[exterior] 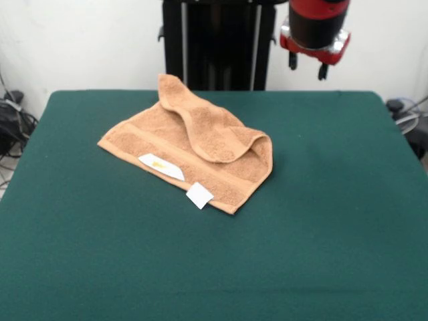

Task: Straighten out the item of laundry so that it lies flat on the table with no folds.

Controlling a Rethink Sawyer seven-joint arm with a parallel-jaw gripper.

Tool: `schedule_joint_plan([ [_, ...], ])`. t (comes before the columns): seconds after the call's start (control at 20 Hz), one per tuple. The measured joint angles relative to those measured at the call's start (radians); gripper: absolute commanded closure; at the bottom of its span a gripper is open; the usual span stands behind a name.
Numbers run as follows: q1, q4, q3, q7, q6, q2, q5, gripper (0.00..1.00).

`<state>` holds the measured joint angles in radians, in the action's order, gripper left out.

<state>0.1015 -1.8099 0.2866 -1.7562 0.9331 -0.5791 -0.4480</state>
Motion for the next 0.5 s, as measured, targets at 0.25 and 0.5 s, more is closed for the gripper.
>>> schedule_joint_plan([
  [0.25,-0.004,0.013,0.013,0.000,-0.016,-0.010,0.000,0.00],
  [0.5,-0.019,0.017,0.014,0.000,-0.083,-0.005,0.017,0.00],
])
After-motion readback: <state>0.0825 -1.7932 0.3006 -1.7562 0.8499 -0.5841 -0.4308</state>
